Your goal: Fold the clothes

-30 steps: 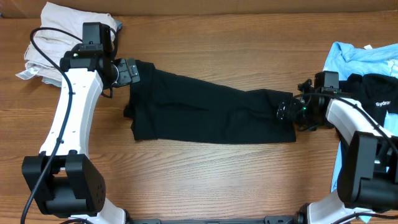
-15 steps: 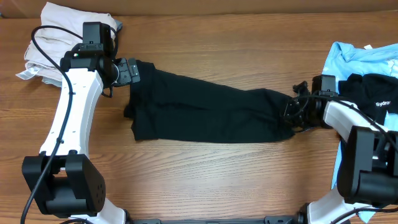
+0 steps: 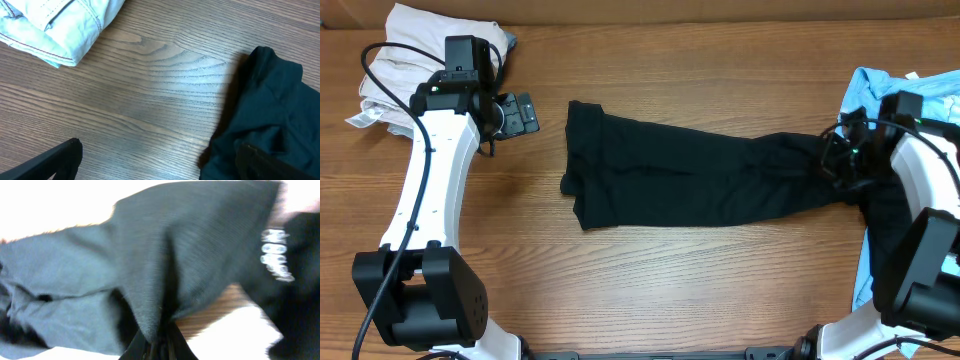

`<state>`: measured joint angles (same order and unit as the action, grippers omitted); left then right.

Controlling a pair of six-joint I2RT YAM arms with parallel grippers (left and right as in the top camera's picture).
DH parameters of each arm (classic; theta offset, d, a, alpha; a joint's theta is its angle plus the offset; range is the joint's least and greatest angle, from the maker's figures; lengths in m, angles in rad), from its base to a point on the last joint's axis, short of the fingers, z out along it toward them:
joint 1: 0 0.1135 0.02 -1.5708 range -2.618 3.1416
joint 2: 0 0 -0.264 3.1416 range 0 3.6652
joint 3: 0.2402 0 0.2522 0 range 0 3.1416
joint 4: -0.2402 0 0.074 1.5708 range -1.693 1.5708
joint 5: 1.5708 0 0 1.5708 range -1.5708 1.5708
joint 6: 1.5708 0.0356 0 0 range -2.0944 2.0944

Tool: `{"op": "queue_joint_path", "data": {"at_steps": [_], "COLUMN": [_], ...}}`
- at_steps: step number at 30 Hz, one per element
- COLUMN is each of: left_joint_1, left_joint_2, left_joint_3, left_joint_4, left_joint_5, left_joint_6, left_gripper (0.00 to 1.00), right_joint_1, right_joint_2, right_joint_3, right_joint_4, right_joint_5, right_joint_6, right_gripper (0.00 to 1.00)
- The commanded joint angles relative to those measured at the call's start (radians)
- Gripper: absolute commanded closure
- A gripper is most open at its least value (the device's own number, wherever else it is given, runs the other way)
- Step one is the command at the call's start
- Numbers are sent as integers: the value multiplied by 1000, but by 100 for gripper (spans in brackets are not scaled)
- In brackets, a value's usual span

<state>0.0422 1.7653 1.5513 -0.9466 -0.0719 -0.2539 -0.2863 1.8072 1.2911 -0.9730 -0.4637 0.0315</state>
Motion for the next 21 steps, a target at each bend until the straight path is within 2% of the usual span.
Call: {"op": "queue_joint_path", "data": {"at_steps": [1, 10, 12, 15, 19, 21], "left_joint_1": [3, 3, 2, 2, 2, 2], "left_joint_2": [-20, -20, -20, -20, -20, -20], "left_joint_3": [22, 21, 21, 21, 21, 21], "left_joint_4": [0, -29, -33, -37, -44, -44], "left_joint_5": [-11, 21, 21, 22, 21, 21], "left_joint_6": [18, 18, 15, 3, 3, 3], "left_gripper": [0, 0, 0, 0, 0, 0], "right_joint_1": [109, 431, 499, 587, 664, 693], "right_joint_2": [-14, -14, -14, -13, -4, -4], "right_joint_3": [21, 21, 21, 14, 4, 4], "right_joint_4": [-5, 142, 175, 217, 275, 296], "right_joint_5": [-10, 16, 65, 200, 237, 228], "right_joint_6": [-19, 153, 193, 250, 277, 276], "right_gripper": [96, 96, 96, 89, 66, 48]}}
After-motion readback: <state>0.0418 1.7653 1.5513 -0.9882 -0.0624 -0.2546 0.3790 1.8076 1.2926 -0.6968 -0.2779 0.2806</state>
